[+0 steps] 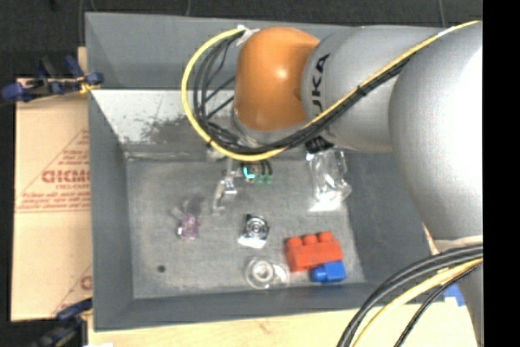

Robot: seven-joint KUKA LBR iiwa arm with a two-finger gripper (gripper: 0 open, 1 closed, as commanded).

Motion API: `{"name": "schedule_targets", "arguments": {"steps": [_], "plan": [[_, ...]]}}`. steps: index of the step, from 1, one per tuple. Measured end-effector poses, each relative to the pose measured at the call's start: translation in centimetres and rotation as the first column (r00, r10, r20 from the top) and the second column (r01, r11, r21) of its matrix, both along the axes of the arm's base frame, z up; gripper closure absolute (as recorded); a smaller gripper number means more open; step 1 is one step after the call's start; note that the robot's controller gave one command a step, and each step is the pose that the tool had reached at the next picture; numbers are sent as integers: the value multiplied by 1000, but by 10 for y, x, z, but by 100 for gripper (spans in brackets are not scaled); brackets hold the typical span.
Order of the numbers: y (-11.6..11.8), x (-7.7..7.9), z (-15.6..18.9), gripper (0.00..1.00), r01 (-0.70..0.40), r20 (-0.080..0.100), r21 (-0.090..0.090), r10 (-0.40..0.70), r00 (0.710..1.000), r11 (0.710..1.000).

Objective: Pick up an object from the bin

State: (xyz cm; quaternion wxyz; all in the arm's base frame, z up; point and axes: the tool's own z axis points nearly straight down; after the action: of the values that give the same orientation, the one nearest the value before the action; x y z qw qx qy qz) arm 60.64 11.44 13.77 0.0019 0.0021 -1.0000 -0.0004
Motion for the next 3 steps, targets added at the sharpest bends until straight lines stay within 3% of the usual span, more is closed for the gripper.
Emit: {"name": "schedule_targets", "arguments": {"steps": [1,2,3], "plan": [[32,-8,-53,0,-387,11,0,387,922,922],[38,-19,-36,0,-689,10,-4,689,725,725],[60,-19,-26,0,-889,9,-4,889,458,458]]}}
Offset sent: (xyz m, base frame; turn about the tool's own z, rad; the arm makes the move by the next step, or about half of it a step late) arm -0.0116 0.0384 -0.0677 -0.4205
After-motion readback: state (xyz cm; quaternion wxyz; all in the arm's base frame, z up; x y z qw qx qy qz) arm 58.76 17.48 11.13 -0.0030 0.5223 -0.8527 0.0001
